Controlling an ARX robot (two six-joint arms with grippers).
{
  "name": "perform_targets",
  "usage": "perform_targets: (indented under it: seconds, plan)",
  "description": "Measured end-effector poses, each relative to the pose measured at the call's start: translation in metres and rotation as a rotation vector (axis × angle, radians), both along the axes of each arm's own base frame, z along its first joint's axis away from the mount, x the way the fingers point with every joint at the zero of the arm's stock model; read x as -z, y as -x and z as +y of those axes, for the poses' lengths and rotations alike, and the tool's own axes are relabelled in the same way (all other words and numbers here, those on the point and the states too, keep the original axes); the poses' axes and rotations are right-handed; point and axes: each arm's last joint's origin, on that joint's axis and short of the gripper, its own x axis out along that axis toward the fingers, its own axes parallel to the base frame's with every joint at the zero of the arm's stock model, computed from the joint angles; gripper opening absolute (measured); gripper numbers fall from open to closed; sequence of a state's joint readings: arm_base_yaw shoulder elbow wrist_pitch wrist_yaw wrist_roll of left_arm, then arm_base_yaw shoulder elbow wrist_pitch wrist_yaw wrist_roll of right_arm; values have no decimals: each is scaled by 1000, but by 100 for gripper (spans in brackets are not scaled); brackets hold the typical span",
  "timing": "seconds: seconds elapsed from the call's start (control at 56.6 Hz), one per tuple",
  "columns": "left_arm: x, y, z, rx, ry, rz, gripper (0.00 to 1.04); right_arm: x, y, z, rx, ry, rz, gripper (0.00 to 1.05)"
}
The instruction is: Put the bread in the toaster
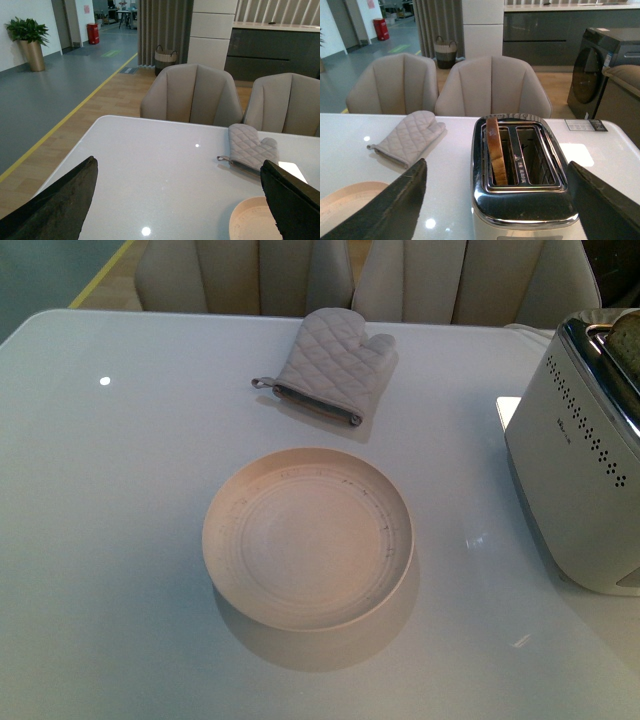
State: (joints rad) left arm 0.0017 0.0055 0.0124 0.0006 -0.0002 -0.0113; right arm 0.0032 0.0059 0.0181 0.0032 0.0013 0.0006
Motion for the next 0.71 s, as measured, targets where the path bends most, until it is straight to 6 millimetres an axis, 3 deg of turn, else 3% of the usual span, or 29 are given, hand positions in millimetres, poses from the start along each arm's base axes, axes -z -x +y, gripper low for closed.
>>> perform_targets:
  seconds: [0.071, 0.707]
  plan:
    - [0, 0, 0, 0, 0, 0, 97, 0, 0, 0, 0, 0, 0, 97]
    - [0, 0, 0, 0, 0, 0, 97, 0, 0, 0, 0, 0, 0, 96]
